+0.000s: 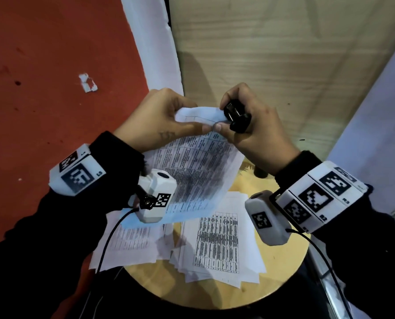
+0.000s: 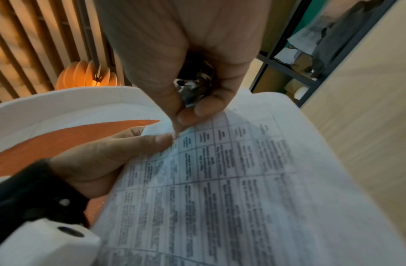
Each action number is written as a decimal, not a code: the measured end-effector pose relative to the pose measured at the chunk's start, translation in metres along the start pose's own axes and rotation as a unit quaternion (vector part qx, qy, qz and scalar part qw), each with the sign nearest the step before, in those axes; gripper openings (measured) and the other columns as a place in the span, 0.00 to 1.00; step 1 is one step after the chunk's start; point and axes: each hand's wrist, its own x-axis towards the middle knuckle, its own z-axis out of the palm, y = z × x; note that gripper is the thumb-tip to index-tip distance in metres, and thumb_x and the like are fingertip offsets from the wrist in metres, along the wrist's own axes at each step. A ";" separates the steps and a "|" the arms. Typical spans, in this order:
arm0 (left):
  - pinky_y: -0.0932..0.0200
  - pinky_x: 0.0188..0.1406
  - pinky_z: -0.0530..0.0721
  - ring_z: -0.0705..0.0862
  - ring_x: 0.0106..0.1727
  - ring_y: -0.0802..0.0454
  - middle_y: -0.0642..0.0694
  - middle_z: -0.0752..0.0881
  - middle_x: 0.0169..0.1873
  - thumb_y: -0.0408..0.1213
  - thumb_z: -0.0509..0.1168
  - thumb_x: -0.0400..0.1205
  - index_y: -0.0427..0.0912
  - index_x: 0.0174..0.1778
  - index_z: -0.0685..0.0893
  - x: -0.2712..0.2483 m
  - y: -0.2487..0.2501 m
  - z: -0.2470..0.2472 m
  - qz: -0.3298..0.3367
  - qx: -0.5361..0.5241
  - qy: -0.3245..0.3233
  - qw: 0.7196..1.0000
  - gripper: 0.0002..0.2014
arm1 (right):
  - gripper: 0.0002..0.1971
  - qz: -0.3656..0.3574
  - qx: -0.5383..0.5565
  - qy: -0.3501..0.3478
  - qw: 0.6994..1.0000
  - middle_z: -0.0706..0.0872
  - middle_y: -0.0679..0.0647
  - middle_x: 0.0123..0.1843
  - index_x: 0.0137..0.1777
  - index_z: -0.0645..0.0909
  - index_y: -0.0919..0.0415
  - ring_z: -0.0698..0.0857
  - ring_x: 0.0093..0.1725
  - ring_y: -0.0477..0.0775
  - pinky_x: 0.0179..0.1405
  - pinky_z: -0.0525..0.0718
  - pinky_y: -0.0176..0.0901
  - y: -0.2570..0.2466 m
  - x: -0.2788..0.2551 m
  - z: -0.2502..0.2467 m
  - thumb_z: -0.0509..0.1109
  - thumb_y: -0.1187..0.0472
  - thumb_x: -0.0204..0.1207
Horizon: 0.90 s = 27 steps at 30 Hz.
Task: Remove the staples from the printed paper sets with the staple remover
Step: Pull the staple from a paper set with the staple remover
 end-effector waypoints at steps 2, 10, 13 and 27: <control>0.62 0.23 0.65 0.69 0.26 0.61 0.34 0.80 0.24 0.59 0.72 0.65 0.43 0.34 0.89 -0.002 -0.002 -0.003 -0.006 0.003 0.005 1.000 0.20 | 0.17 0.005 -0.035 -0.002 0.999 0.73 0.37 0.32 0.51 0.74 0.57 0.75 0.31 0.35 0.33 0.70 0.30 0.001 0.001 -0.007 0.78 0.59 0.66; 0.54 0.28 0.73 0.75 0.32 0.55 0.29 0.87 0.33 0.61 0.73 0.62 0.36 0.38 0.90 -0.006 -0.007 -0.009 -0.010 -0.027 0.028 0.999 0.27 | 0.19 0.013 0.007 0.011 1.000 0.75 0.35 0.33 0.47 0.73 0.52 0.76 0.33 0.30 0.34 0.69 0.23 -0.001 0.006 -0.015 0.78 0.54 0.60; 0.59 0.26 0.67 0.71 0.29 0.59 0.31 0.84 0.28 0.59 0.72 0.65 0.37 0.36 0.89 -0.005 -0.006 -0.009 -0.007 -0.029 0.032 0.999 0.24 | 0.18 0.014 0.014 0.016 1.000 0.75 0.36 0.32 0.46 0.72 0.51 0.75 0.33 0.31 0.34 0.69 0.24 -0.004 0.007 -0.015 0.77 0.54 0.60; 0.68 0.27 0.77 0.78 0.29 0.60 0.48 0.84 0.26 0.34 0.80 0.66 0.42 0.31 0.84 -0.015 -0.001 -0.011 -0.051 -0.137 -0.037 0.989 0.09 | 0.20 0.038 -0.052 0.083 0.994 0.75 0.38 0.33 0.47 0.73 0.51 0.74 0.31 0.35 0.34 0.72 0.34 -0.003 0.001 -0.016 0.81 0.49 0.63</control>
